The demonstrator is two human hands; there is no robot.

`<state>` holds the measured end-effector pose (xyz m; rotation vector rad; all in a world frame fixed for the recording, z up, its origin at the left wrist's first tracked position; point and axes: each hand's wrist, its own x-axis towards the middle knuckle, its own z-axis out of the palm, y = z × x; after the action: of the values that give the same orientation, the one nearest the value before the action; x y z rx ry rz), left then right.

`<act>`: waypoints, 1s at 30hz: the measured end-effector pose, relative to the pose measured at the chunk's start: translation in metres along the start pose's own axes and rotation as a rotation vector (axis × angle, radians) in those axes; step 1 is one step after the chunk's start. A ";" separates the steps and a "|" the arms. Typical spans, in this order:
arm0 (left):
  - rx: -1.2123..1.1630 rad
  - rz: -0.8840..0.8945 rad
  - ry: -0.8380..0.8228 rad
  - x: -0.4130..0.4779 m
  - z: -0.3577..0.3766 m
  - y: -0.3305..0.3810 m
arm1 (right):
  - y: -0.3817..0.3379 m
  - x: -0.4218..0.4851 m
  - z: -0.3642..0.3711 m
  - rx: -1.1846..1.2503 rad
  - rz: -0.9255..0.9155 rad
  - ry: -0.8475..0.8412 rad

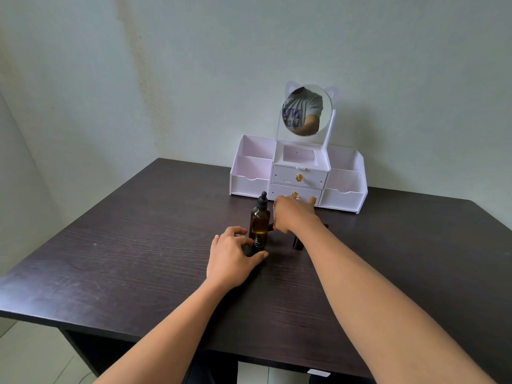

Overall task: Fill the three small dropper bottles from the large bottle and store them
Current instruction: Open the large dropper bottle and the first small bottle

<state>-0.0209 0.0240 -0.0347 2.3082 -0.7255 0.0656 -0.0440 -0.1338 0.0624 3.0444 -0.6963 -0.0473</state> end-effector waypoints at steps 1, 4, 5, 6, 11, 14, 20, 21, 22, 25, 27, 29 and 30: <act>-0.004 0.005 0.004 0.000 0.000 0.000 | 0.000 0.000 0.000 0.008 0.002 -0.004; -0.011 0.011 0.013 0.000 0.000 -0.001 | 0.003 -0.001 -0.005 0.114 0.026 0.051; -0.012 0.009 0.012 0.000 0.000 -0.001 | 0.005 -0.001 -0.009 0.197 0.043 0.108; -0.014 0.008 0.010 0.000 0.000 -0.001 | 0.007 -0.002 -0.012 0.316 0.057 0.174; -0.022 0.005 0.007 -0.001 -0.002 0.001 | 0.011 -0.013 -0.024 0.884 -0.054 0.353; -0.024 -0.005 0.004 -0.001 -0.002 0.001 | 0.007 -0.017 -0.026 0.757 -0.082 0.347; -0.010 -0.011 -0.008 0.001 -0.001 0.001 | 0.001 -0.017 -0.021 0.641 -0.110 0.368; -0.001 -0.014 -0.011 0.002 0.000 0.001 | 0.000 -0.017 -0.021 0.628 -0.117 0.374; 0.008 -0.016 -0.016 0.003 0.001 0.000 | -0.001 -0.017 -0.020 0.617 -0.124 0.381; 0.032 -0.020 -0.037 0.005 0.002 -0.001 | -0.001 -0.016 -0.020 0.608 -0.133 0.390; 0.044 -0.023 -0.039 0.005 0.002 -0.001 | -0.001 -0.015 -0.020 0.610 -0.133 0.385; 0.053 -0.019 -0.036 0.005 0.002 -0.001 | 0.000 -0.014 -0.020 0.630 -0.123 0.386; 0.058 -0.016 -0.036 0.006 0.002 -0.001 | 0.000 -0.014 -0.020 0.648 -0.115 0.388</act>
<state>-0.0158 0.0207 -0.0359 2.3754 -0.7318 0.0382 -0.0556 -0.1274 0.0823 3.5000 -0.5888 0.9119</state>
